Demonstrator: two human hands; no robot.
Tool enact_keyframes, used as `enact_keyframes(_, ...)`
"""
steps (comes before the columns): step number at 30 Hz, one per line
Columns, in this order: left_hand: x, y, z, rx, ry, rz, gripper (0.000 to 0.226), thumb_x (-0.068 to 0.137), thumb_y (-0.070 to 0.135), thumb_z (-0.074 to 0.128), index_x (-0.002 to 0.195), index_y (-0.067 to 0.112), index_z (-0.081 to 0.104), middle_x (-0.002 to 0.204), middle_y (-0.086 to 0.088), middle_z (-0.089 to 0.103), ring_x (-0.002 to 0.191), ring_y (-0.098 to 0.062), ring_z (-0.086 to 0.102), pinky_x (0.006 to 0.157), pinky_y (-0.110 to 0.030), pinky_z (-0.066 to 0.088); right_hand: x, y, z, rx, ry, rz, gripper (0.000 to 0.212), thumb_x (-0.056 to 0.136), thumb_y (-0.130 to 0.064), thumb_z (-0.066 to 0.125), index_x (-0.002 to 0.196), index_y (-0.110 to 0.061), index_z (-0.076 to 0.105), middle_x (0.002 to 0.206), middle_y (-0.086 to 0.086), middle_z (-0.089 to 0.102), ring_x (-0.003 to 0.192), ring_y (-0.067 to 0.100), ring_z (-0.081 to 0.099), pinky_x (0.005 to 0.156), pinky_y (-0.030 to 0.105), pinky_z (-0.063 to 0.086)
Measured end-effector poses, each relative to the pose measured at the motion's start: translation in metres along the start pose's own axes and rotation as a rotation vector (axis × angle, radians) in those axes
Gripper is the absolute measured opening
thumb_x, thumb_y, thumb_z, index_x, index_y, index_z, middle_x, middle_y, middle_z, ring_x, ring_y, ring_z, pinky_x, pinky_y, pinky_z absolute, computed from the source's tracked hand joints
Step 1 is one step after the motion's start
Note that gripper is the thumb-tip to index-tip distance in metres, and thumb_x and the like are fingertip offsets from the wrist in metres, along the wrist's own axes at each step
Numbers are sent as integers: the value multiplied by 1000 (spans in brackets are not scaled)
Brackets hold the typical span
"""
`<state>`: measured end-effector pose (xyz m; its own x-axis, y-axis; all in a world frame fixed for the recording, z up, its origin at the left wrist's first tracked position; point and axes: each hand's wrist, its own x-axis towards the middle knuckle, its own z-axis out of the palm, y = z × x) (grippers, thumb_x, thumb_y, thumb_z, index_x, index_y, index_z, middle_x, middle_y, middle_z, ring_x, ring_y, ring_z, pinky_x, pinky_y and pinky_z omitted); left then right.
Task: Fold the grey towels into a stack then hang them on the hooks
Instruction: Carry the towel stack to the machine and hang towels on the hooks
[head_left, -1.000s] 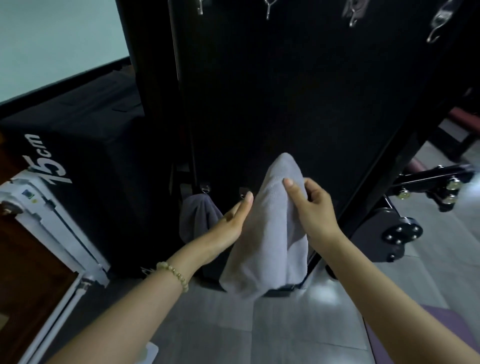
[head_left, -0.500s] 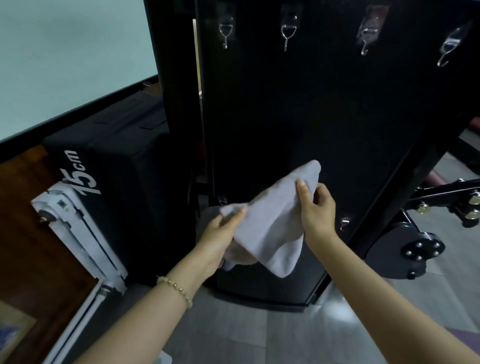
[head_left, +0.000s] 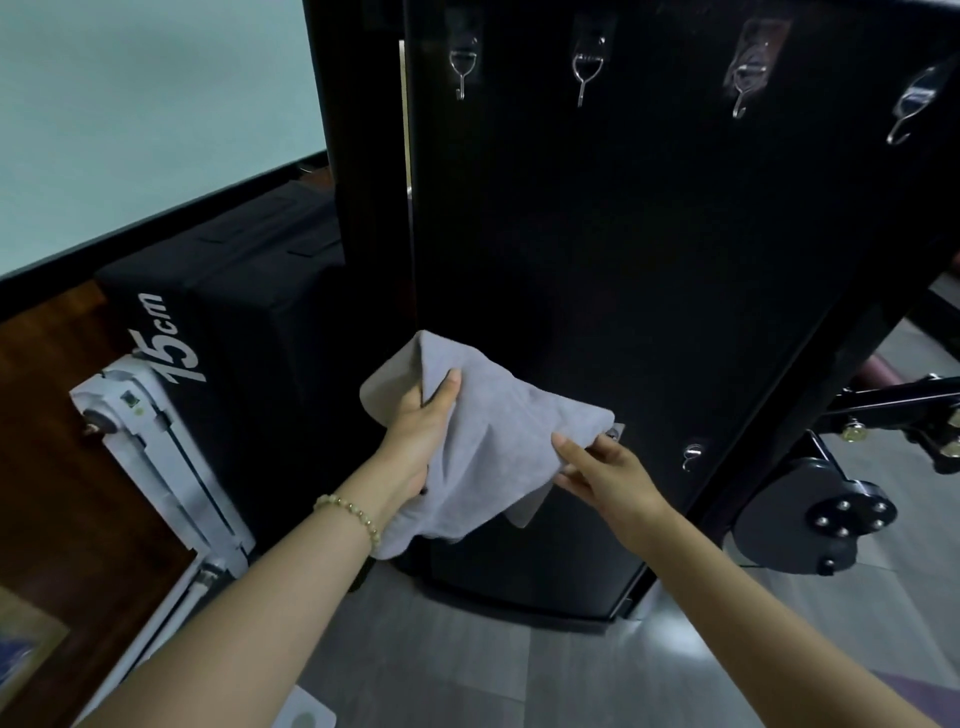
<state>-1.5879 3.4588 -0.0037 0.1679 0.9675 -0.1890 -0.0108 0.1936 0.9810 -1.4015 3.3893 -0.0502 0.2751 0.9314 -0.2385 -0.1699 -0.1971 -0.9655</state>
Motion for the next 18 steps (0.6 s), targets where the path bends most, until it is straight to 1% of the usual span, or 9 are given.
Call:
enact_keyframes(2,1,1,4,78,-29,-17,35,89,56,52,108,27,56,97,3,64,89,-13,61,76,-29,50,0,4,0,8,-27,21,28,86,-25,68,108,-8,67,111,22,66,105,27,66,86,29,55)
enact_keyframes(5,5,-7,9,163,-58,56,46,82,46,68,118,19,56,103,0,67,96,-15,64,88,-35,53,-5,0,-1,-91,-118,42,32,85,-31,68,108,-9,67,106,17,70,99,24,69,83,30,57)
enact_keyframes(8,10,-8,3,234,-116,82,46,80,39,72,120,20,56,105,1,67,99,-13,64,93,-37,52,-7,-23,-13,-540,-41,4,47,82,-51,63,84,-5,71,74,5,74,69,16,71,69,29,58)
enact_keyframes(10,14,-7,-3,241,-248,40,49,79,37,74,122,22,57,110,3,66,105,-12,62,96,-37,51,-4,-39,-22,-780,79,-186,49,80,-58,62,70,-10,66,63,1,67,59,11,63,66,30,54)
enact_keyframes(11,15,-6,-4,261,-324,23,53,77,37,75,124,22,56,113,4,65,108,-11,61,98,-37,50,-3,-43,-23,-791,101,-292,41,81,-55,63,74,-15,65,69,-2,66,64,8,61,68,28,52)
enact_keyframes(13,17,-4,-2,354,-473,30,58,75,39,77,127,25,55,119,6,63,113,-10,58,100,-36,48,0,-47,-14,-681,-6,-398,24,86,-46,61,102,-28,64,104,-11,62,93,0,59,87,22,48)
enact_keyframes(15,18,-3,3,421,-611,34,58,74,40,79,126,28,56,120,7,64,115,-10,59,100,-36,48,3,-47,-2,-578,-205,-361,38,91,-44,54,128,-42,51,134,-16,47,123,-2,44,104,22,36)
enact_keyframes(16,17,-1,5,430,-673,18,54,75,37,78,124,26,58,119,4,66,113,-11,61,100,-36,48,5,-46,2,-539,-293,-310,41,92,-46,51,133,-45,46,138,-18,44,128,-2,40,106,23,34)
enact_keyframes(18,17,3,6,453,-770,-31,46,80,28,75,122,21,59,115,0,69,108,-14,65,98,-35,50,9,-44,3,-516,-409,-256,42,87,-52,52,128,-42,51,134,-22,47,128,-2,42,103,22,39)
